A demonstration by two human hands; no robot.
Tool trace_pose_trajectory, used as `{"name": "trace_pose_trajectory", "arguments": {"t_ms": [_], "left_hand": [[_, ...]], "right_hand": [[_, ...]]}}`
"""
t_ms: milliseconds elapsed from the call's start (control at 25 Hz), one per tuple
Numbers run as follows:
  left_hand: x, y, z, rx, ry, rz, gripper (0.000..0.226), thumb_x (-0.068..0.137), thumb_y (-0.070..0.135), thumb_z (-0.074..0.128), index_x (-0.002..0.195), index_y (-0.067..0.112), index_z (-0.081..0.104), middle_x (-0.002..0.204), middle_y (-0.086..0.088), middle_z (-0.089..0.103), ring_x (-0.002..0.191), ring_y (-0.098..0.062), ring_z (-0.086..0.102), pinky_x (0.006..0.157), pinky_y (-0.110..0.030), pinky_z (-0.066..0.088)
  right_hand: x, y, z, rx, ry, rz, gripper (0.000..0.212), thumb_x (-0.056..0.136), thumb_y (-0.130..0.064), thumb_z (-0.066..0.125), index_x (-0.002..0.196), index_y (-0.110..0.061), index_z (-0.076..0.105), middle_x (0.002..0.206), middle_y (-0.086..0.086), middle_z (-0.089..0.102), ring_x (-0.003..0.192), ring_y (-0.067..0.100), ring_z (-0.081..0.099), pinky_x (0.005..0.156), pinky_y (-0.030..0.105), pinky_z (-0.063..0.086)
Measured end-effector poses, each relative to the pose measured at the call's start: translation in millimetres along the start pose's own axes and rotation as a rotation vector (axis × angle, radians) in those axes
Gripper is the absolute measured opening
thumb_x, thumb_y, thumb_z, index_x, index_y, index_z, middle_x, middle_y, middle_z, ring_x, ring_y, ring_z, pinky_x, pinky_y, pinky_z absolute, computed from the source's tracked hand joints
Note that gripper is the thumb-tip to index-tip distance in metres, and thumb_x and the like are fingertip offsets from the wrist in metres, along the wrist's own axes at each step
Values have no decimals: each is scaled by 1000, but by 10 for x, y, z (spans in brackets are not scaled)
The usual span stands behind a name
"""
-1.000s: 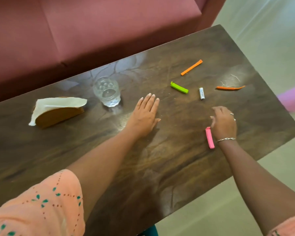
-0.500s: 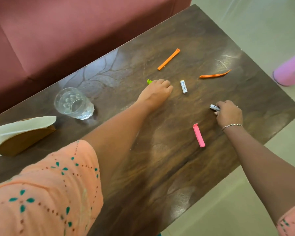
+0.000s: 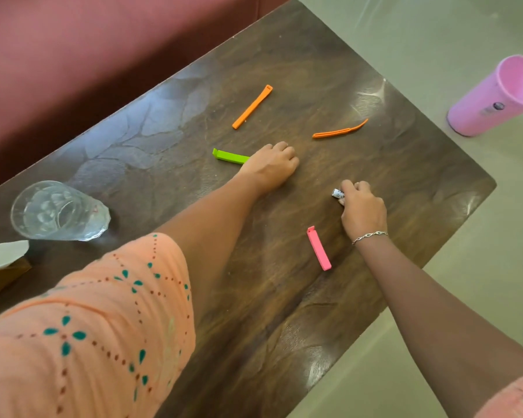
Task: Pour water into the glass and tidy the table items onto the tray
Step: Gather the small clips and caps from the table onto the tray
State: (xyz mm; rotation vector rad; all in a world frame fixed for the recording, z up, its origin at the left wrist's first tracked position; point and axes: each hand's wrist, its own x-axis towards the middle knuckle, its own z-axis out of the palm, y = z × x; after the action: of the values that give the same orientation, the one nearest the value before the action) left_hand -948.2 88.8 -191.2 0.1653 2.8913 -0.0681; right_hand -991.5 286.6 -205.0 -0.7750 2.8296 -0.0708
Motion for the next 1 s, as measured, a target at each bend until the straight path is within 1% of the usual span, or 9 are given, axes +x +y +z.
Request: {"name": "trace_pose_trajectory", "arguments": {"t_ms": [80, 200, 320, 440, 520, 600, 680, 840, 1000], "left_hand": [[-5, 21, -18, 2, -24, -11, 28, 95, 2, 31, 117, -1, 48, 126, -19, 46, 119, -34, 40, 87, -39, 40], [-81, 34, -48, -13, -46, -23, 26, 95, 2, 31, 116, -1, 47, 122, -18, 47, 112, -34, 43, 73, -39, 41], [-230, 45, -62, -31, -4, -24, 28, 96, 3, 27, 115, -2, 48, 119, -20, 49, 107, -34, 47, 76, -42, 40], [-537, 102, -62, -110, 57, 24, 35, 91, 3, 22, 109, -5, 51, 113, -24, 50, 100, -37, 50, 70, -45, 43], [-738, 133, -25, -143, 55, 17, 32, 89, 1, 27, 110, -3, 51, 113, -23, 49, 101, -35, 49, 65, -43, 45], [-1086, 95, 19, -154, 197, 14, 35, 80, 2, 27, 95, -3, 58, 94, -22, 57, 84, -34, 57, 48, -36, 46], [-1410, 37, 88, -135, 284, 28, 36, 70, 5, 28, 78, 1, 62, 73, -15, 59, 62, -29, 59, 31, -25, 40], [-2119, 41, 281, -96, 310, 7, 32, 69, 6, 31, 74, 4, 63, 69, -10, 59, 59, -25, 58, 31, -21, 33], [-2851, -7, 503, -144, 340, -118, 22, 75, 6, 36, 77, 5, 57, 70, -10, 57, 61, -26, 58, 31, -24, 40]], "right_hand": [[-1, -1, 1, -18, 6, 9, 14, 94, -8, 42, 104, -4, 50, 107, 21, 49, 74, 44, 57, 58, 37, 34], [-3, -19, 13, -45, -9, 15, 15, 95, -9, 41, 107, -2, 48, 110, 22, 48, 78, 44, 58, 59, 37, 32], [-4, -7, 24, -15, 10, 18, 18, 94, -11, 44, 108, -1, 49, 111, 23, 49, 81, 45, 57, 63, 42, 39], [-111, 19, -1, 202, 111, 67, 14, 91, -7, 48, 103, 0, 52, 110, 21, 53, 86, 42, 56, 71, 42, 41], [-231, 10, -8, 303, 215, 58, 10, 88, -1, 51, 96, 3, 54, 107, 22, 54, 85, 41, 56, 71, 40, 41], [-416, -199, 24, 330, 300, -58, 7, 84, 2, 54, 90, 3, 57, 98, 22, 56, 81, 39, 56, 72, 38, 39], [-557, -440, 71, 329, 345, -185, 9, 80, -5, 52, 84, 0, 57, 88, 20, 58, 75, 37, 56, 71, 33, 35], [-895, -989, 159, 309, 326, -415, 21, 78, -17, 44, 81, -2, 57, 77, 16, 59, 66, 35, 58, 69, 30, 32], [-1239, -1588, 193, 313, 276, -521, 18, 78, -16, 44, 83, -4, 56, 77, 14, 58, 67, 35, 58, 71, 30, 33]]}}
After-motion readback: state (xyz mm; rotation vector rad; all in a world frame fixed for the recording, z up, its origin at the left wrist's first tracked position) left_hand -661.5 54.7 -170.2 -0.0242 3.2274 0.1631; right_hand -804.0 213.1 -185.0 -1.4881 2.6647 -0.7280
